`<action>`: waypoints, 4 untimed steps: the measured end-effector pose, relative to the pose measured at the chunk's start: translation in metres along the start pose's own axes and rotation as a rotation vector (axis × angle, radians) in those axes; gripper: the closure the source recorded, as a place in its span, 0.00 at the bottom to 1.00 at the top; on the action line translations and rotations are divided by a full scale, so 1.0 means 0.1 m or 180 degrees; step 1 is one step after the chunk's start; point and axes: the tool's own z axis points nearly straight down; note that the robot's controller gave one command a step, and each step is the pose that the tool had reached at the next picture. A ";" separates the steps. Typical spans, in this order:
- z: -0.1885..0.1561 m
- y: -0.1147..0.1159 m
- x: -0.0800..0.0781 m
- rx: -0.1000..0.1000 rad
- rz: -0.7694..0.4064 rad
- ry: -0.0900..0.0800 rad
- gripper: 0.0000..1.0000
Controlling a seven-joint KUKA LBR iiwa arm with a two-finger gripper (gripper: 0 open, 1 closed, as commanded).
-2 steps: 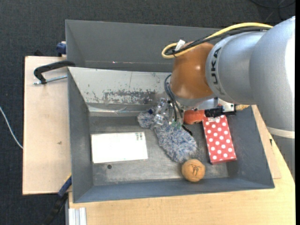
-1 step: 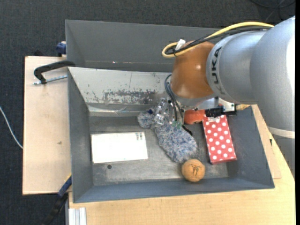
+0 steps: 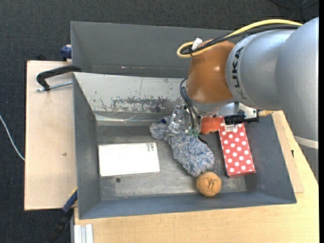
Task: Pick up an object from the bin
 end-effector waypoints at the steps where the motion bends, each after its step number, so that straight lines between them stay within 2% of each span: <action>1: -0.13 -0.01 0.01 0.0020 -0.0002 0.0034 1.00; 2: -0.32 -0.01 0.02 0.0027 0.0000 0.0051 1.00; 4: -0.58 0.00 0.00 0.0019 -0.0003 0.0030 1.00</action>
Offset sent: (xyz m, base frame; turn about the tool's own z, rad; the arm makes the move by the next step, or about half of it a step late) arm -0.0002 0.0000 0.0200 -0.0001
